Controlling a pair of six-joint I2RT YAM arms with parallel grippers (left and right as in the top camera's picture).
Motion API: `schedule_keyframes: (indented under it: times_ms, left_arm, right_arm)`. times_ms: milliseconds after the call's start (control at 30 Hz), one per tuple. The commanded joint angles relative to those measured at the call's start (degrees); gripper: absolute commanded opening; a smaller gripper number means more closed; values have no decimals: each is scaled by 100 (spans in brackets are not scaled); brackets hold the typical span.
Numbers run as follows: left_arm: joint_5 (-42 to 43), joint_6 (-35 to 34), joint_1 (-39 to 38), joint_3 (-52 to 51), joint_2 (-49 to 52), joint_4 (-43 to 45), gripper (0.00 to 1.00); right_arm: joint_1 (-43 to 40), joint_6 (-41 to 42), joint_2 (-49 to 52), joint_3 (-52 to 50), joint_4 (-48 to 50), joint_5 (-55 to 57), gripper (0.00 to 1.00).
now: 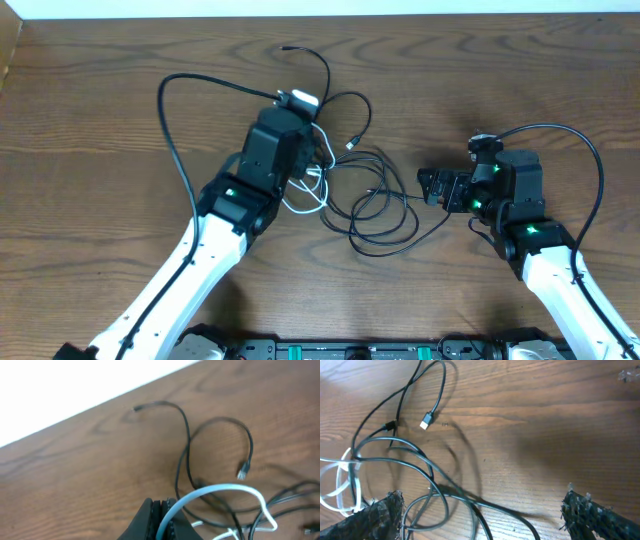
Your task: Untangle cables
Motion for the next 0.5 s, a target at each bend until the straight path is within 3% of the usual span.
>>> schedule_keyframes:
  times_ms: [0,233,467]
  left_arm:
    - [-144,-72,-7,-11,-267,258,8]
    - [660,-74,-7,-11,-647,654,8]
    - [2063,-481,-7,-11,-986,1134,8]
  right_arm:
    - [28,-98,24,26,0,-66,99]
    - [31,-752,24,26,417,-1335,99]
    - [31,-1008,24,26,708,-2026,99]
